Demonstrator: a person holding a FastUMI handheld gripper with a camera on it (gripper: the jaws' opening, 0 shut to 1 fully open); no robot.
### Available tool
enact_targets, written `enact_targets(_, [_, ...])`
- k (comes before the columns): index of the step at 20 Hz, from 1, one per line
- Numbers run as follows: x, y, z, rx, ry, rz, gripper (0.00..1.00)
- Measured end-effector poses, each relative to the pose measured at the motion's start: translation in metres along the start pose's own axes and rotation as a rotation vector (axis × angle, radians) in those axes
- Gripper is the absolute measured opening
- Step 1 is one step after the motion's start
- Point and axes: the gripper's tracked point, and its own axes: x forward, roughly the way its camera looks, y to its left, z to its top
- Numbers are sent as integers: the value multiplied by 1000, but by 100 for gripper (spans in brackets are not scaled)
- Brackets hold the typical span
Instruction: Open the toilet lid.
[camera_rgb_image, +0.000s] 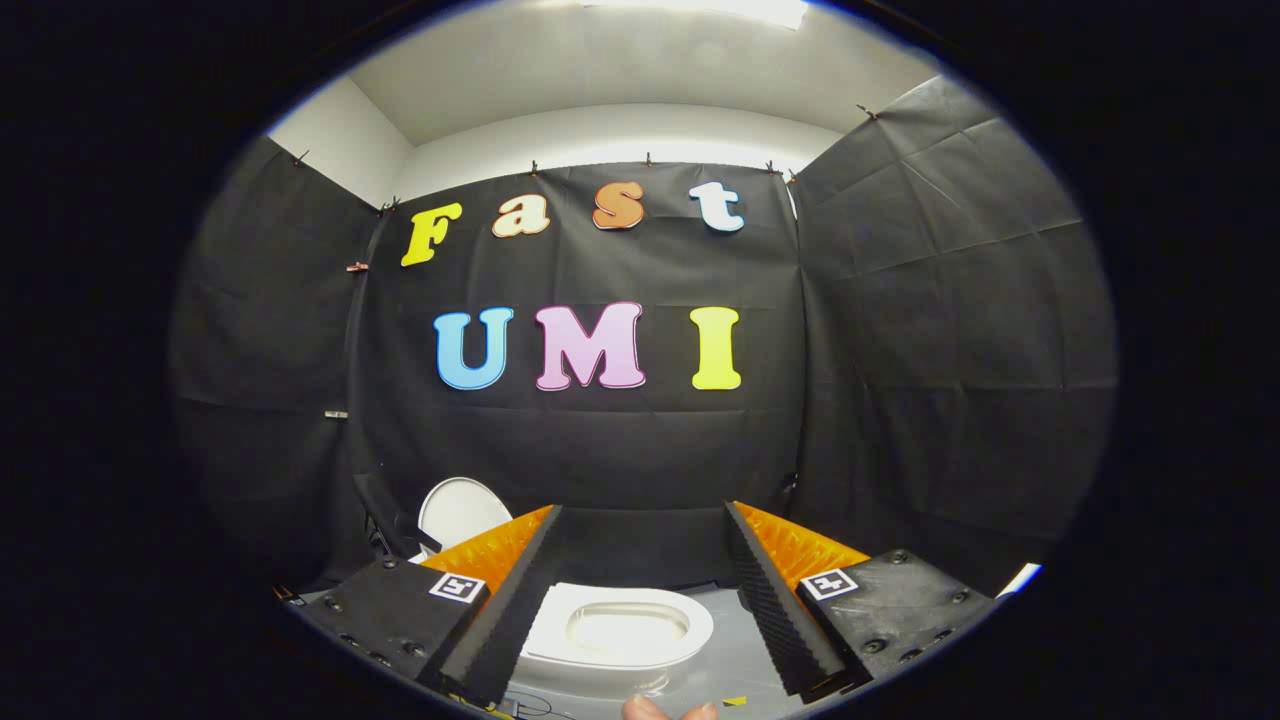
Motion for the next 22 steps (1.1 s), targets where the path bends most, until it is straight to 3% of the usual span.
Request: enact_targets(22, [0, 6, -3, -7, 2, 3, 98])
